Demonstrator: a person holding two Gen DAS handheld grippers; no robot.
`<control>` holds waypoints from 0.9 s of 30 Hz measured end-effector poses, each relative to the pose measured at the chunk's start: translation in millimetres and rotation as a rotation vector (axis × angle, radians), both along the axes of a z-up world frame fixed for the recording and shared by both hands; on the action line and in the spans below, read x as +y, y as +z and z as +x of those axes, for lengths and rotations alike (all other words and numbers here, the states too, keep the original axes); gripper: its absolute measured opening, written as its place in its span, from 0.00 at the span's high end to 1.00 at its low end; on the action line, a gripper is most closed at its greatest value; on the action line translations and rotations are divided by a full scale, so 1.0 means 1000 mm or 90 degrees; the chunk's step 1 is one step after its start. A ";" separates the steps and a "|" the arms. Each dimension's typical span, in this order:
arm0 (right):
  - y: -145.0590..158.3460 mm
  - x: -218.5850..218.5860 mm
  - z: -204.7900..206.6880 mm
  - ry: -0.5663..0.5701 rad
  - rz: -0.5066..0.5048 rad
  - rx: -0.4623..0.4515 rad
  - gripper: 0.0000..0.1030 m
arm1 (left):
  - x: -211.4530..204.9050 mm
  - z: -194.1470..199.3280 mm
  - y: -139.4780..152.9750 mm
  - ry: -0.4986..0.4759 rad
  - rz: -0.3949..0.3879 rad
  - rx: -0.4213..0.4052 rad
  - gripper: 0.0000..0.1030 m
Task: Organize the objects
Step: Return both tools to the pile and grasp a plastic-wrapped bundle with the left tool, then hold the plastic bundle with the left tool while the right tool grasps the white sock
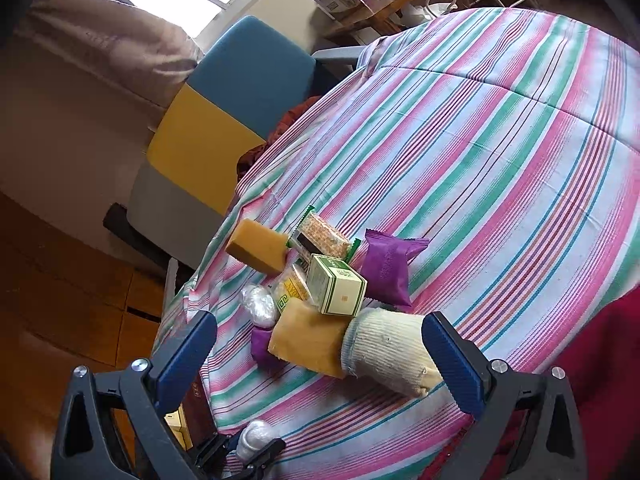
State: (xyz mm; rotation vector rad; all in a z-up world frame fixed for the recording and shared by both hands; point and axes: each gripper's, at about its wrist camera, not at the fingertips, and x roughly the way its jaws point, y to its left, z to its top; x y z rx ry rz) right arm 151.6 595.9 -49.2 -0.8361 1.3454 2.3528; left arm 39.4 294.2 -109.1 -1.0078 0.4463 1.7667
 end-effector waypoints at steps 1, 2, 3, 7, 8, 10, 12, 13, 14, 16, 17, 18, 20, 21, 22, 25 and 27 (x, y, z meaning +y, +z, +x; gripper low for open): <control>-0.001 0.000 -0.001 0.001 0.000 -0.009 0.00 | 0.001 0.002 0.000 0.003 0.007 0.001 0.62; -0.001 0.000 -0.002 0.003 -0.001 -0.014 0.00 | 0.000 0.003 0.000 0.007 0.016 -0.001 0.62; -0.001 0.000 -0.002 0.004 0.001 -0.017 0.00 | 0.003 0.001 -0.003 0.009 0.020 -0.002 0.62; -0.001 0.000 -0.002 0.003 0.002 -0.025 0.00 | 0.002 0.000 -0.005 0.017 0.038 -0.009 0.63; -0.002 -0.001 -0.003 0.003 0.001 -0.030 0.00 | 0.005 0.000 -0.005 0.018 0.040 -0.011 0.63; -0.002 0.000 -0.004 0.004 0.001 -0.036 0.00 | 0.004 0.001 -0.006 0.019 0.050 -0.012 0.63; -0.002 0.000 -0.004 0.005 0.000 -0.041 0.00 | 0.002 0.004 -0.006 0.019 0.056 -0.003 0.63; -0.002 0.000 -0.005 0.006 0.000 -0.043 0.00 | 0.001 0.006 -0.006 0.018 0.056 0.004 0.63; -0.003 0.000 -0.005 0.006 0.000 -0.046 0.00 | 0.001 0.007 -0.006 0.018 0.056 0.010 0.63; -0.003 -0.001 -0.006 0.006 0.000 -0.050 0.00 | 0.001 0.008 -0.006 0.017 0.056 0.019 0.63; -0.003 -0.001 -0.007 0.006 0.000 -0.053 0.00 | 0.001 0.008 -0.006 0.018 0.057 0.017 0.63; -0.004 -0.001 -0.008 0.007 0.000 -0.057 0.00 | 0.000 0.007 -0.006 0.019 0.059 0.014 0.63; -0.005 -0.001 -0.009 0.009 0.000 -0.064 0.00 | -0.001 0.006 -0.007 0.020 0.063 0.010 0.63; -0.005 -0.001 -0.010 0.010 -0.001 -0.067 0.00 | -0.001 0.006 -0.007 0.020 0.065 0.009 0.63; -0.005 -0.001 -0.010 0.010 -0.001 -0.070 0.00 | -0.002 0.006 -0.007 0.021 0.067 0.009 0.63; -0.006 -0.001 -0.012 0.010 0.000 -0.077 0.00 | -0.003 0.006 -0.007 0.021 0.071 0.007 0.63; -0.006 -0.002 -0.013 0.017 0.002 -0.083 0.00 | -0.003 0.006 -0.007 0.021 0.074 0.005 0.63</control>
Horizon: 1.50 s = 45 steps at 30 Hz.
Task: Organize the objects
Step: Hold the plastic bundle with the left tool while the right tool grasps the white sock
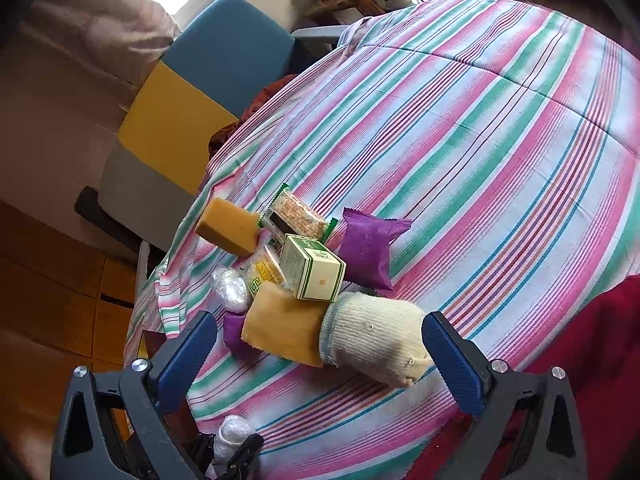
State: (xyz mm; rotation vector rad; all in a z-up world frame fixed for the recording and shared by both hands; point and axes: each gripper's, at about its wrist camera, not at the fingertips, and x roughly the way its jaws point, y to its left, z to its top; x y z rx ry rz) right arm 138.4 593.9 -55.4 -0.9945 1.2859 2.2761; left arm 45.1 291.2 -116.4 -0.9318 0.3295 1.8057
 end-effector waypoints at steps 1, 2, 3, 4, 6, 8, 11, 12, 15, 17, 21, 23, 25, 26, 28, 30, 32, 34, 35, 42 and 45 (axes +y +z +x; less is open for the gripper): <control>0.000 0.000 -0.001 0.000 0.001 -0.003 0.00 | 0.000 0.000 0.000 0.000 0.002 0.000 0.63; -0.001 -0.001 -0.002 0.001 0.002 -0.007 0.00 | -0.001 0.000 0.000 -0.001 0.003 0.001 0.63; -0.001 -0.001 -0.002 0.001 0.002 -0.011 0.00 | -0.001 0.000 0.000 -0.001 0.004 0.002 0.63; -0.001 -0.001 -0.003 0.001 0.003 -0.014 0.00 | -0.001 0.000 0.000 -0.001 0.005 0.002 0.63; -0.001 -0.001 -0.004 0.003 0.006 -0.020 0.00 | -0.002 0.000 0.000 -0.001 0.007 0.000 0.63; -0.002 -0.002 -0.006 0.004 0.009 -0.033 0.00 | -0.003 0.000 -0.001 -0.002 0.009 -0.001 0.63; -0.002 -0.008 -0.018 0.031 0.036 -0.086 0.00 | -0.003 0.000 -0.001 -0.002 0.011 -0.002 0.63; -0.002 -0.012 -0.025 0.052 0.048 -0.110 0.00 | -0.003 0.000 -0.001 -0.002 0.012 -0.003 0.63; -0.005 -0.025 -0.044 0.120 0.085 -0.164 0.00 | -0.004 -0.001 -0.001 -0.002 0.015 -0.007 0.63; -0.006 -0.031 -0.051 0.143 0.106 -0.189 0.00 | -0.005 -0.002 -0.001 -0.004 0.017 -0.010 0.63; -0.009 -0.028 -0.062 0.181 0.138 -0.266 0.00 | -0.006 -0.002 -0.001 -0.004 0.020 -0.012 0.63; -0.014 -0.020 -0.066 0.180 0.144 -0.300 0.00 | -0.006 -0.003 -0.001 -0.004 0.020 -0.013 0.63; -0.022 -0.012 -0.070 0.180 0.120 -0.315 0.00 | -0.006 -0.003 -0.001 -0.004 0.021 -0.015 0.63; -0.028 -0.009 -0.072 0.176 0.108 -0.321 0.00 | -0.006 -0.003 -0.001 -0.004 0.021 -0.015 0.63; -0.040 -0.005 -0.075 0.174 0.084 -0.342 0.00 | -0.007 -0.003 -0.001 -0.004 0.022 -0.016 0.63; -0.050 -0.006 -0.078 0.189 0.069 -0.365 0.12 | -0.007 -0.004 -0.001 -0.004 0.022 -0.016 0.63; -0.047 -0.015 -0.080 0.209 0.104 -0.376 0.27 | -0.007 -0.004 -0.001 -0.004 0.025 -0.019 0.63; -0.043 -0.022 -0.080 0.224 0.129 -0.380 0.28 | -0.007 -0.004 -0.001 -0.004 0.026 -0.020 0.63; -0.042 -0.026 -0.080 0.238 0.129 -0.377 0.28 | -0.007 -0.005 -0.001 -0.004 0.027 -0.022 0.63; -0.044 -0.059 -0.088 0.354 0.170 -0.364 0.28 | -0.013 -0.012 0.000 0.006 0.040 -0.059 0.64; -0.040 -0.080 -0.090 0.420 0.181 -0.319 0.28 | -0.018 -0.013 0.003 0.010 0.038 -0.072 0.64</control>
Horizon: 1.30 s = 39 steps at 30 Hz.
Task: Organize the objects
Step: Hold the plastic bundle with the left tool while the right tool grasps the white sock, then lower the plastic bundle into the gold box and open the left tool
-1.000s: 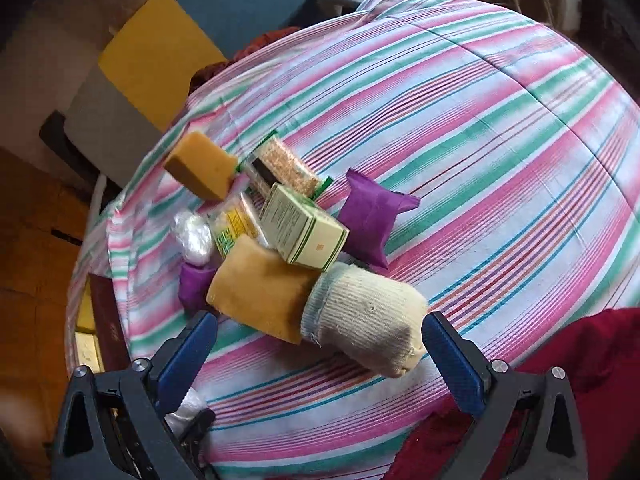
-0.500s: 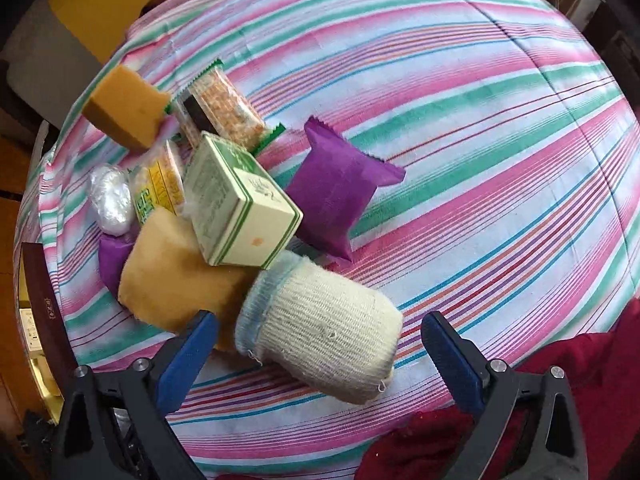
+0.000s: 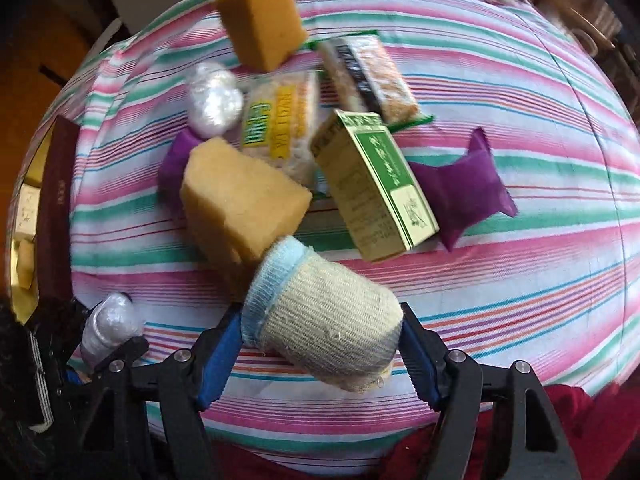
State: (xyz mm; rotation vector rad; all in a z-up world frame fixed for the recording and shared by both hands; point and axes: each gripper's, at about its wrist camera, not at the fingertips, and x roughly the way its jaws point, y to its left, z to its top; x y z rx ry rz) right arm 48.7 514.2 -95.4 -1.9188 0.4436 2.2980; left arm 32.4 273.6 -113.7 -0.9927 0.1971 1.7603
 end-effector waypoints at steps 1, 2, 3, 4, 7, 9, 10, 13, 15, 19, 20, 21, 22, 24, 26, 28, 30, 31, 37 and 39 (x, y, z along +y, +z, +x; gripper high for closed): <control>0.001 -0.007 0.000 0.022 -0.008 0.009 0.28 | -0.002 0.000 0.000 0.001 -0.001 -0.001 0.65; 0.001 -0.014 -0.001 0.045 -0.013 0.013 0.28 | -0.004 0.001 0.001 0.002 -0.003 0.000 0.65; 0.000 -0.020 -0.002 0.060 -0.008 0.012 0.28 | -0.005 0.002 0.003 0.002 -0.007 0.001 0.65; -0.001 -0.025 -0.002 0.073 0.006 0.008 0.28 | -0.006 0.003 0.004 0.001 -0.009 0.004 0.65; -0.005 -0.024 -0.003 0.081 0.020 0.004 0.28 | -0.010 0.005 0.005 0.002 -0.011 0.002 0.65; -0.005 -0.023 -0.002 0.079 0.020 0.007 0.28 | -0.013 0.007 0.008 0.005 -0.011 0.000 0.65; -0.005 -0.022 -0.002 0.076 0.020 0.007 0.28 | -0.015 0.007 0.011 0.006 -0.009 0.001 0.65; -0.004 -0.022 -0.002 0.076 0.025 0.008 0.28 | -0.021 0.008 0.021 0.013 0.002 0.007 0.65; -0.004 -0.022 -0.001 0.075 0.027 0.010 0.28 | -0.027 0.007 0.029 0.028 0.006 0.006 0.65; -0.002 -0.020 0.000 0.069 0.031 0.014 0.28 | -0.046 -0.003 0.045 0.074 0.016 -0.004 0.65; -0.002 -0.019 -0.001 0.069 0.032 0.015 0.28 | -0.054 -0.008 0.050 0.092 0.019 -0.009 0.65; -0.001 -0.020 0.001 0.069 0.033 0.016 0.28 | -0.061 -0.011 0.055 0.106 0.025 -0.012 0.65; 0.000 -0.021 0.003 0.070 0.034 0.017 0.28 | -0.069 -0.015 0.060 0.118 0.030 -0.013 0.65; -0.007 -0.041 -0.006 0.069 0.039 0.019 0.28 | -0.088 -0.025 0.070 0.158 0.033 -0.009 0.65; -0.007 -0.042 -0.005 0.068 0.044 0.022 0.28 | -0.108 -0.038 0.077 0.197 0.032 -0.012 0.65; -0.006 -0.034 -0.007 0.066 0.047 0.025 0.28 | -0.133 -0.053 0.082 0.249 0.019 -0.017 0.65; -0.007 -0.036 -0.008 0.066 0.049 0.024 0.28 | -0.162 -0.069 0.080 0.309 -0.003 -0.030 0.65; -0.007 -0.037 -0.008 0.067 0.050 0.024 0.28 | -0.177 -0.075 0.079 0.334 -0.013 -0.038 0.65; -0.008 -0.044 -0.010 0.070 0.054 0.026 0.28 | -0.244 -0.095 0.064 0.421 -0.102 -0.037 0.65; -0.007 -0.045 -0.011 0.071 0.054 0.028 0.28 | -0.255 -0.099 0.055 0.436 -0.133 -0.035 0.65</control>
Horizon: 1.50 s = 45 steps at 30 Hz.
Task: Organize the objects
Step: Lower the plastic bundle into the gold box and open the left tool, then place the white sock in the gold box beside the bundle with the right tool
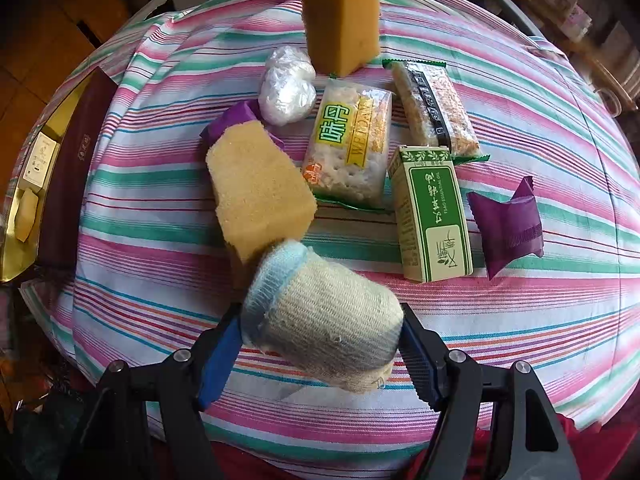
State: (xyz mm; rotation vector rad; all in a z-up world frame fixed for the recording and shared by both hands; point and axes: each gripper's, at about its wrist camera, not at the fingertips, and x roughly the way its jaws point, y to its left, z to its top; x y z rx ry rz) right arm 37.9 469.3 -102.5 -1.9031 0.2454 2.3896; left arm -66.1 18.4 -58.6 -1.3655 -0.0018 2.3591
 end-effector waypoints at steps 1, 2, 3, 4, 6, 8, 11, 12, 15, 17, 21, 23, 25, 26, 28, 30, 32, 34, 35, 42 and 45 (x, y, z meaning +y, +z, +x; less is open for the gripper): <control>0.001 0.008 0.004 0.001 -0.001 0.001 0.28 | -0.003 0.000 -0.003 0.002 -0.012 -0.003 0.65; 0.003 0.022 0.013 0.002 -0.001 0.002 0.28 | -0.006 0.000 -0.007 0.007 -0.025 -0.005 0.65; 0.003 0.022 0.013 0.001 -0.002 0.003 0.28 | -0.008 -0.001 -0.009 0.013 -0.036 -0.005 0.64; 0.003 0.022 0.013 0.001 -0.002 0.002 0.28 | -0.009 -0.001 -0.012 0.016 -0.046 -0.006 0.63; 0.002 0.022 0.013 0.002 -0.001 0.001 0.28 | -0.010 0.000 -0.016 0.021 -0.069 -0.004 0.60; 0.002 0.022 0.013 0.001 0.000 0.000 0.28 | -0.011 0.004 -0.018 0.025 -0.084 0.000 0.56; 0.001 0.023 0.013 -0.001 0.001 -0.002 0.28 | -0.016 0.007 -0.018 0.028 -0.079 0.005 0.42; 0.001 0.024 0.012 -0.003 0.002 -0.003 0.28 | -0.020 0.007 -0.016 0.035 -0.071 0.010 0.40; 0.001 0.024 0.013 -0.008 0.007 -0.003 0.28 | -0.028 0.011 -0.010 0.057 -0.065 0.031 0.40; 0.002 0.025 0.013 -0.016 0.017 -0.001 0.28 | -0.031 0.014 -0.003 0.071 -0.065 0.056 0.40; 0.009 0.027 0.016 -0.030 0.024 0.019 0.29 | -0.033 0.023 0.014 0.096 -0.048 0.098 0.40; 0.016 0.027 0.019 -0.045 0.023 0.035 0.29 | -0.031 0.029 0.024 0.102 -0.043 0.124 0.40; 0.025 0.023 0.020 -0.064 0.024 0.058 0.29 | -0.029 0.031 0.030 0.101 -0.040 0.140 0.40; 0.032 0.022 0.022 -0.072 0.031 0.072 0.29 | -0.028 0.032 0.033 0.101 -0.038 0.146 0.40; 0.047 0.021 0.025 -0.090 0.043 0.103 0.29 | -0.026 0.033 0.038 0.099 -0.033 0.153 0.40; 0.064 0.017 0.027 -0.103 0.047 0.138 0.29 | -0.025 0.033 0.039 0.097 -0.032 0.157 0.40; 0.087 0.015 0.031 -0.104 0.041 0.169 0.29 | -0.024 0.033 0.039 0.099 -0.030 0.155 0.40; 0.101 -0.005 0.022 -0.080 0.025 0.190 0.29 | -0.024 0.033 0.038 0.099 -0.027 0.149 0.40; 0.104 -0.022 0.011 -0.058 0.019 0.199 0.29 | -0.025 0.033 0.037 0.099 -0.027 0.146 0.40; 0.111 -0.140 -0.044 0.108 -0.052 0.217 0.29 | -0.039 0.034 0.033 0.123 -0.018 0.138 0.40; 0.107 -0.193 -0.070 0.170 -0.088 0.211 0.29 | -0.054 0.032 0.035 0.155 -0.012 0.141 0.40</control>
